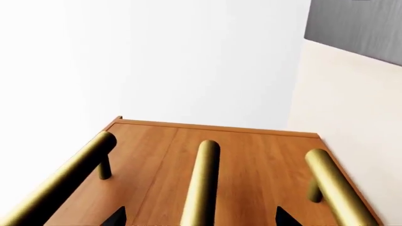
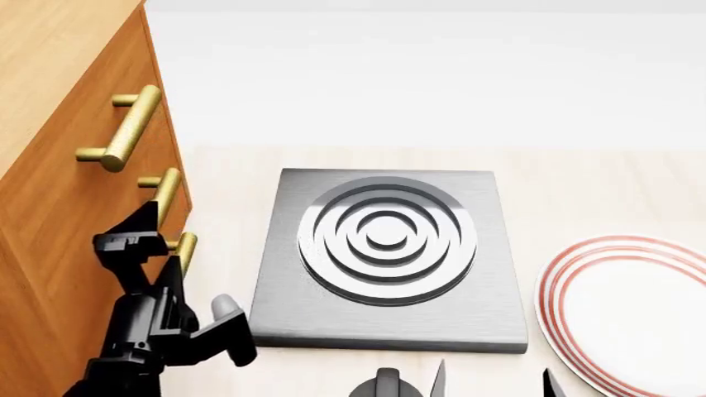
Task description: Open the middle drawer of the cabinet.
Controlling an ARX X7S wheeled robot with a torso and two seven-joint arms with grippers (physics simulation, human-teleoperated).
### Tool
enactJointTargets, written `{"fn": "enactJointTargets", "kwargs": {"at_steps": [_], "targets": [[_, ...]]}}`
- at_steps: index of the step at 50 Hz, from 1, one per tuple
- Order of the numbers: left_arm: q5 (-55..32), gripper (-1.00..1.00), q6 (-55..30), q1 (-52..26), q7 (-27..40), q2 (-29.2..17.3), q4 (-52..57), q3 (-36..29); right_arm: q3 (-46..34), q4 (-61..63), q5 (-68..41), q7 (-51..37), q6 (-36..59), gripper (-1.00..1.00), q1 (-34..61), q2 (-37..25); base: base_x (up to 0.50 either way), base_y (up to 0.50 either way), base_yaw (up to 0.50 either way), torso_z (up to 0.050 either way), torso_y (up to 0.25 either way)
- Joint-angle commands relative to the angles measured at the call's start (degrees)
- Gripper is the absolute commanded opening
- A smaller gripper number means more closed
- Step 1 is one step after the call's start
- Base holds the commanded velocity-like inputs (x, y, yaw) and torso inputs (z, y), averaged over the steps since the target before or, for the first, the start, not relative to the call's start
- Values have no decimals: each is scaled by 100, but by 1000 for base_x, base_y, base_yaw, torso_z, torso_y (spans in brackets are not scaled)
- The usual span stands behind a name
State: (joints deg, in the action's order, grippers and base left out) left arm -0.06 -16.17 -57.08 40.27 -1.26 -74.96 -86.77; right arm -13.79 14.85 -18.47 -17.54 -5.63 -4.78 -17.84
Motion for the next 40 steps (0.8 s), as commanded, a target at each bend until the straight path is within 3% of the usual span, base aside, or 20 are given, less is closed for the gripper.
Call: {"fn": "enactJointTargets", "kwargs": {"at_steps": [1, 38, 39, 40], "targets": [[23, 100, -7, 36, -14, -19, 0, -17, -15, -3, -3, -17, -24, 100, -4, -16, 0, 0, 0, 0, 0], [37, 100, -141, -12, 145, -95, 0, -63, -90, -27, -11, -62, -57, 100, 23, -54, 0, 0, 0, 0, 0], [59, -100, -143, -7, 163, -91, 0, -88, -89, -30, -10, -65, -60, 100, 23, -55, 0, 0, 0, 0, 0], [59, -100, -141, 0, 173, -91, 0, -91, -90, -42, -9, -64, -71, 100, 23, -52, 0, 0, 0, 0, 0]]}}
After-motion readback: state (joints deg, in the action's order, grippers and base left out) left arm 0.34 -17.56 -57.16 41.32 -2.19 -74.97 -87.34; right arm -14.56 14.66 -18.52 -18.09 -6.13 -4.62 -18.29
